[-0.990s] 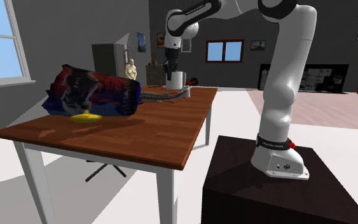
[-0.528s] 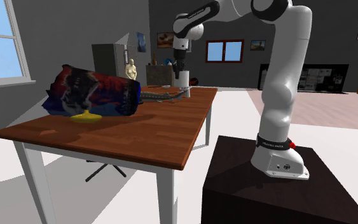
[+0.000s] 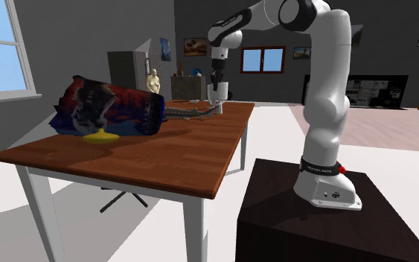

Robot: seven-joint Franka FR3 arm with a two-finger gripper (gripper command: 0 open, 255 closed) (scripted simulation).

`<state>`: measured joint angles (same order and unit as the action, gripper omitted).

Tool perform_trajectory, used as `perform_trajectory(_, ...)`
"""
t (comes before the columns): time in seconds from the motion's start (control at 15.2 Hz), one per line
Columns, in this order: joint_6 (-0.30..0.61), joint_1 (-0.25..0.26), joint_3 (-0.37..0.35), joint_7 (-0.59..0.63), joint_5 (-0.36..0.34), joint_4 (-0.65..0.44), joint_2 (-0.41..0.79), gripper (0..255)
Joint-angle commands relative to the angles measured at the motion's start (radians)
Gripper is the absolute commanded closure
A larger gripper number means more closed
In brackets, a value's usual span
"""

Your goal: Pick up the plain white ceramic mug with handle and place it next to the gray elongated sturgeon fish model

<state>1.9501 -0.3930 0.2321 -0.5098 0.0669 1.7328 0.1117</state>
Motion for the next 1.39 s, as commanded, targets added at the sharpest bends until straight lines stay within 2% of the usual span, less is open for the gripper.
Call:
perform_trajectory(0.0,-0.019,-0.028,0.019,-0.050,0.016,-0.050,0.034,255)
perform_trajectory(0.13,-0.033,-0.050,0.031,-0.086,0.030,-0.095,0.069,255)
perform_trajectory(1.32,0.195,-0.050,0.024,-0.108,0.053,0.089,0.114,255)
